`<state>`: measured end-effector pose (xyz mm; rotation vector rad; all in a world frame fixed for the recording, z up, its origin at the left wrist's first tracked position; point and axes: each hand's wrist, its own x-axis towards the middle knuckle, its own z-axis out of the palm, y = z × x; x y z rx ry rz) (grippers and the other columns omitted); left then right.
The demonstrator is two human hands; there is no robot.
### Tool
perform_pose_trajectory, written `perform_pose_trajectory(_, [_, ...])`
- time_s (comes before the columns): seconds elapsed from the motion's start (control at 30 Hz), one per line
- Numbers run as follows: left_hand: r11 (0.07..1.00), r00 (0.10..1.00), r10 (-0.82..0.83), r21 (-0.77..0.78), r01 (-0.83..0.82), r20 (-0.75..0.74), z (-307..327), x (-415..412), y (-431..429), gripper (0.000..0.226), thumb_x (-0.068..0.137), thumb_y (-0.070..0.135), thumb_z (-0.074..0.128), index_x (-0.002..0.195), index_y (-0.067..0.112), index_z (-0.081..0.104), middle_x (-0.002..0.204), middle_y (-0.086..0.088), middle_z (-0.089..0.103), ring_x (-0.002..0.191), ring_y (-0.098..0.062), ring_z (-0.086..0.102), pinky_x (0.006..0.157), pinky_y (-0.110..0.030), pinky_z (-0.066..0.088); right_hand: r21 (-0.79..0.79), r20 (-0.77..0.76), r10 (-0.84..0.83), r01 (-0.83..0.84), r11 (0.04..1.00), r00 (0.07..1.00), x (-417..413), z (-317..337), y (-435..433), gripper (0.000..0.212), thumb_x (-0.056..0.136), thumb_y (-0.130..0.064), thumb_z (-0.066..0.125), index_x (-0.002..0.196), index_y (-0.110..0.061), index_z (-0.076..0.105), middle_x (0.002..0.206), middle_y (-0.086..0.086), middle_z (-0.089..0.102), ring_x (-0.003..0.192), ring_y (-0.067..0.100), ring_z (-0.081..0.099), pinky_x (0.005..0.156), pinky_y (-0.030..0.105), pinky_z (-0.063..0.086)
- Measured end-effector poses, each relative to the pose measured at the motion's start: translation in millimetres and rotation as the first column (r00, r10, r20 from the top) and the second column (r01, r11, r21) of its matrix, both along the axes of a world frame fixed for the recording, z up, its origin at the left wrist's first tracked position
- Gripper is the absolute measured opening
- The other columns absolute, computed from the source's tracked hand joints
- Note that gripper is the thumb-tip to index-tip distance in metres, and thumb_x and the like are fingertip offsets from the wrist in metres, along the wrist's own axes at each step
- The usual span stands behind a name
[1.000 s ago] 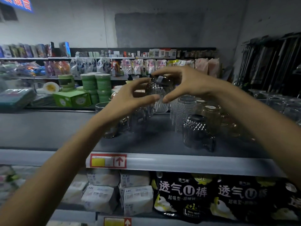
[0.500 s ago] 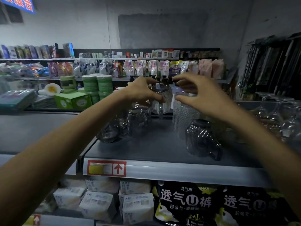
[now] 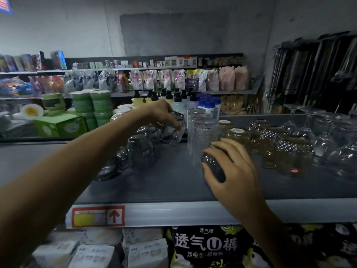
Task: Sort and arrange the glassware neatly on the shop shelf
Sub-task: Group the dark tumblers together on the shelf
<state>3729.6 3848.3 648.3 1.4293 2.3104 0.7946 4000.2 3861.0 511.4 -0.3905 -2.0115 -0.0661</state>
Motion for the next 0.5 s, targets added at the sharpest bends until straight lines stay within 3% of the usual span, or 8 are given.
perform_pose_trajectory(0.13, [0.999,1.000,0.018,-0.044,-0.019,-0.017,-5.4,-4.5,10.1,0.043,0.074,0.016,0.091,0.106,-0.001,0.069,0.100,-0.009,0.071,0.094,-0.026,0.068,0.076,-0.037,0.062,0.020,-0.012,-0.014,0.015,1.000,1.000,-0.8,-5.5,2.8,0.027,0.089,-0.017,0.072,0.115,-0.009,0.074,0.125,0.009,0.066,0.126,0.030,0.057,0.103,0.045,0.047])
perform_pose_trajectory(0.23, [0.997,0.995,-0.004,-0.081,-0.004,-0.097,-10.5,-6.8,16.4,0.045,0.073,0.022,0.092,0.111,0.003,0.076,0.096,-0.002,0.073,0.084,-0.016,0.065,0.064,-0.024,0.051,0.037,-0.014,-0.036,0.037,0.999,0.999,-1.8,-6.6,2.6,0.028,0.089,-0.016,0.073,0.116,-0.008,0.074,0.125,0.010,0.067,0.125,0.031,0.058,0.104,0.044,0.047])
perform_pose_trajectory(0.37, [0.993,0.991,0.009,-0.115,-0.025,-0.136,-18.7,-11.8,24.5,0.051,0.070,0.031,0.093,0.111,0.003,0.077,0.109,-0.004,0.073,0.102,-0.023,0.063,0.082,-0.032,0.045,0.023,-0.022,-0.029,0.030,0.999,0.999,-2.2,-8.2,0.2,0.038,0.090,-0.017,0.071,0.126,-0.006,0.069,0.128,0.010,0.067,0.125,0.031,0.058,0.110,0.043,0.043])
perform_pose_trajectory(0.5, [0.992,0.990,0.004,-0.125,-0.022,-0.143,-23.0,-18.6,27.6,0.054,0.069,0.038,0.092,0.107,0.004,0.077,0.106,-0.005,0.071,0.106,-0.028,0.063,0.086,-0.036,0.047,-0.003,-0.024,-0.033,0.033,0.999,0.999,-2.4,-8.3,0.0,0.043,0.090,-0.019,0.072,0.130,-0.005,0.066,0.129,0.010,0.067,0.127,0.030,0.057,0.111,0.043,0.043])
